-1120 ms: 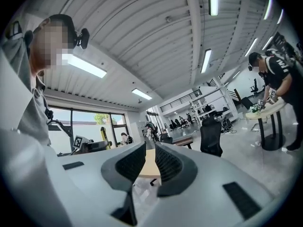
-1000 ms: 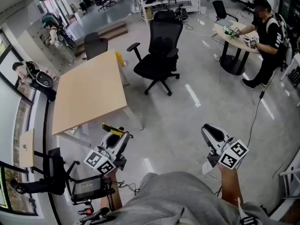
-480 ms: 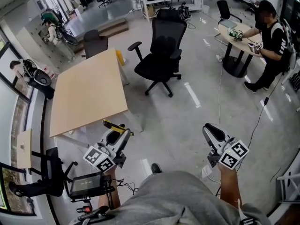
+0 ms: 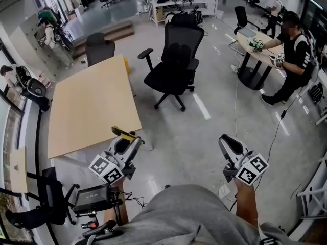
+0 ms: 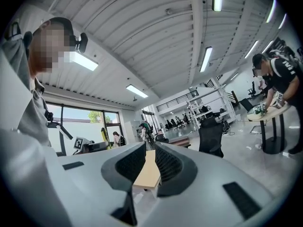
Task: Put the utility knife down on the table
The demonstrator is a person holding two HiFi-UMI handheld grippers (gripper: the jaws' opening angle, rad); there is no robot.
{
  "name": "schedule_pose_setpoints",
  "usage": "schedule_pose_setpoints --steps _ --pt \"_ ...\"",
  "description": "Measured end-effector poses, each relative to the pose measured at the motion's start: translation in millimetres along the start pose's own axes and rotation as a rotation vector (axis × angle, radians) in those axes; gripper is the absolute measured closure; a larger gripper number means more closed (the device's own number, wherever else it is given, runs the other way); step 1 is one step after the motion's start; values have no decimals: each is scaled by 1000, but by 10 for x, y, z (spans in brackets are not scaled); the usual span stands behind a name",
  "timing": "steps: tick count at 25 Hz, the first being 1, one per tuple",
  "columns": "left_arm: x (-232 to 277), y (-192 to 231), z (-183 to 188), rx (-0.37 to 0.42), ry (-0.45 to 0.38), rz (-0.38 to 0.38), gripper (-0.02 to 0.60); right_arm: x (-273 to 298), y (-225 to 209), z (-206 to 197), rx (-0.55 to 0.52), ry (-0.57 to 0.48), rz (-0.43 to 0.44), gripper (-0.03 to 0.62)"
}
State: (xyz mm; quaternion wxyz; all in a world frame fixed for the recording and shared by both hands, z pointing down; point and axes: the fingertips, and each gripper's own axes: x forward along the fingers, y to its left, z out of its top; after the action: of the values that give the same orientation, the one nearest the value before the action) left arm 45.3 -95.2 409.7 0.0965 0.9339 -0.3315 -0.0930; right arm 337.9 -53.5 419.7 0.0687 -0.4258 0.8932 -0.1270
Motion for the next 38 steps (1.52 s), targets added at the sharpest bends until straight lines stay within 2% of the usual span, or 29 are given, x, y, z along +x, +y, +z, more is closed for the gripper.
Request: schedule_pose_setpoints --steps 6,13,18,25,34,38 --pt "-94 422 -2 -25 -3 17 455 362 81 -80 7 47 5 533" --pt "114 715 63 -32 17 52 455 735 -262 61 14 54 19 533" --pt "448 851 50 -22 15 117 454 1019 -695 118 29 58 85 533" --pt "1305 912 163 20 3 168 456 1307 -1596 467 33 30 154 533" --pt "2315 883 2 36 22 190 454 1292 -2658 654 50 36 170 533" --pt "2634 1088 21 36 37 175 454 1493 -2912 601 75 58 160 533"
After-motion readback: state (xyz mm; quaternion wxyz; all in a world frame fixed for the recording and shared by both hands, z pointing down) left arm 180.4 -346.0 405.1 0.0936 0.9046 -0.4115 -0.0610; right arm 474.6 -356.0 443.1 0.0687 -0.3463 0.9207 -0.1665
